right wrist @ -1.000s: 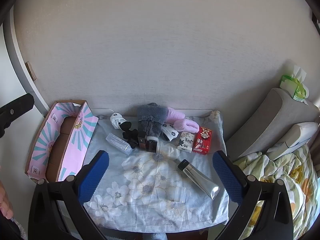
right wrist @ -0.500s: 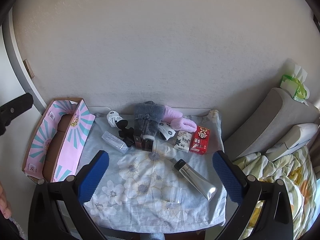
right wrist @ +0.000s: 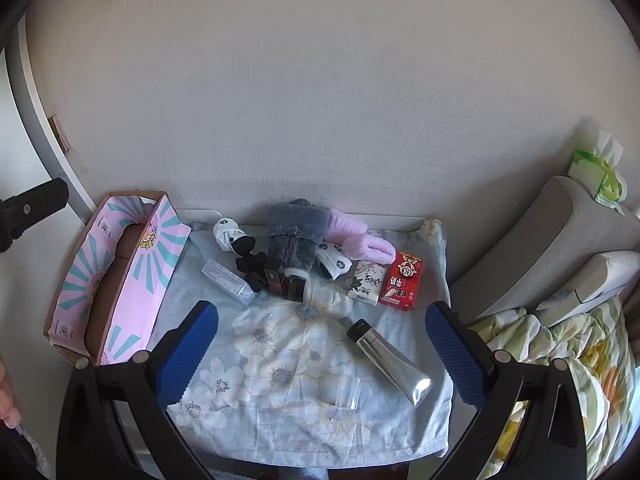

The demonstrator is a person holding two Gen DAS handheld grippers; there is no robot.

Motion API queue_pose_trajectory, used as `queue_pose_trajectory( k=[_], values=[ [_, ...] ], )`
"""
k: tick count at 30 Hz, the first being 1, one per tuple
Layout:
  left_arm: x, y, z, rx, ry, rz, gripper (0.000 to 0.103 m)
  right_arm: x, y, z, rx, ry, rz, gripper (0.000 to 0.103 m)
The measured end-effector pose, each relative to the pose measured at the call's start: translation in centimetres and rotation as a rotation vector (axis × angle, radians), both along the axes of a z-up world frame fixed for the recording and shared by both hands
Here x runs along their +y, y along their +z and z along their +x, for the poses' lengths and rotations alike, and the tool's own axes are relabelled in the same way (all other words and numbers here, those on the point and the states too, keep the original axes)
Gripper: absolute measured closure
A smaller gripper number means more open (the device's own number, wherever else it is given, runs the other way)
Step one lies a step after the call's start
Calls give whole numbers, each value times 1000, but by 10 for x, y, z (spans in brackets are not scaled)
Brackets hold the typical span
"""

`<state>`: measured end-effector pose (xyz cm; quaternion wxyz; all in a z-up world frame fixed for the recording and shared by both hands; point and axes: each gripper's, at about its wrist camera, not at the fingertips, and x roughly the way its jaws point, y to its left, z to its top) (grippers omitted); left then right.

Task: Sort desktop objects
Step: 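Move both tools toward the items on the cloth, then grasp the silver tube with the right tool while the left tool grasps the clear plastic case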

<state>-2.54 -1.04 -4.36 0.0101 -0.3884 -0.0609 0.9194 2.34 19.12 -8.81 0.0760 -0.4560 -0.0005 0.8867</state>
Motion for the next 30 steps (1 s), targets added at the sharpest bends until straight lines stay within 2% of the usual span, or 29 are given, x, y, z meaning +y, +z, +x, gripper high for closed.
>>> queue_pose_trajectory(
  k=[5,10,13,17,24,27,30],
  values=[
    [2,-6,-9,-23,25,-6,0,6,-6,-4,-16,16,-16,0],
    [8,-28,-27,-91,52,-6,0,18,-16,-7,-27,71,4,0],
    [21,-53,-39,-144,48,-2,0,36,-31,-6,-45,135,-4,0],
    [43,-106,-57,-230,53,16,1,63,-60,-2,-76,207,-5,0],
    [73,-197,-79,-329,84,-31,1,104,-119,-3,-147,310,-25,2],
    [82,-217,-88,-347,108,-72,2,114,-145,-8,-180,344,-26,13],
    [80,-228,-95,-355,154,-56,2,116,-161,-11,-186,376,-26,14]
  ],
)
